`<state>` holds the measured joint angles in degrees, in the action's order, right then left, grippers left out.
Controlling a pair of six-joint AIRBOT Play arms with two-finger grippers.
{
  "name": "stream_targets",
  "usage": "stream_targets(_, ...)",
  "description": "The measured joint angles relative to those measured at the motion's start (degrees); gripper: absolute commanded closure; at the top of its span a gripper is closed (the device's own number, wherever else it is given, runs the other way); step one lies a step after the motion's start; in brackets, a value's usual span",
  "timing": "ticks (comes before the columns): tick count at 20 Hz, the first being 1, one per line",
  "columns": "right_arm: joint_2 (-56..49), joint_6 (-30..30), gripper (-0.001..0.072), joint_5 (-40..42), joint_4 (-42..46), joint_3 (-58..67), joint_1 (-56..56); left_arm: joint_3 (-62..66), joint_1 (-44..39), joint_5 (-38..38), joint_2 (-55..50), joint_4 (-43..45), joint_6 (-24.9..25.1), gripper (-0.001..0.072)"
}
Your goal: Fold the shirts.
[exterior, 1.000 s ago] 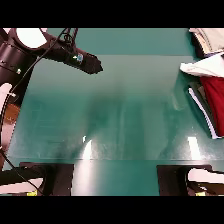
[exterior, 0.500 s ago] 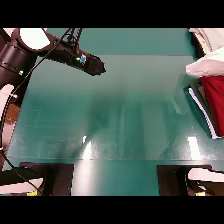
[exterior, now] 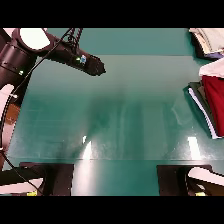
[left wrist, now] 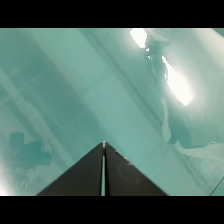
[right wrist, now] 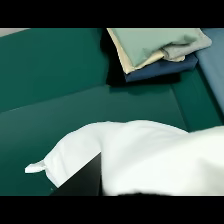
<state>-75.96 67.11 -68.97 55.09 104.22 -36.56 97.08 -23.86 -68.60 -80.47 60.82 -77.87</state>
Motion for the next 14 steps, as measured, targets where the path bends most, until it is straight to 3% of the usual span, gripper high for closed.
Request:
stream_targets(8, 8.28, -0.07, 0.0689, -6.56, 16.92, -13.57, -1.88, 0.00, 0.00, -2.14, 0.00, 0.04, 0.96, 0.0683)
stream_targets(9, 9.75, -0.04, 0.0606, -6.75, 19.71, -16.13, -2.01, 0.00, -0.02, -2.16, 0.00, 0.04, 1.20, 0.0682)
stream_targets(11, 12.87, 0.94, 0.0250, -6.60, 24.76, -21.14, -2.86, 0.00, 0.00, -2.43, 0.00, 0.07, 1.46, 0.0683)
stream_targets(12, 14.14, 1.60, 0.0201, -6.27, 26.51, -23.28, -3.63, 0.00, -0.02, -2.45, 0.00, 0.07, 1.53, 0.0683)
stream_targets(14, 16.44, 3.39, 0.0201, -6.23, 28.79, -27.08, -6.14, 0.00, -0.02, -2.51, 0.00, 0.07, 1.68, 0.0682)
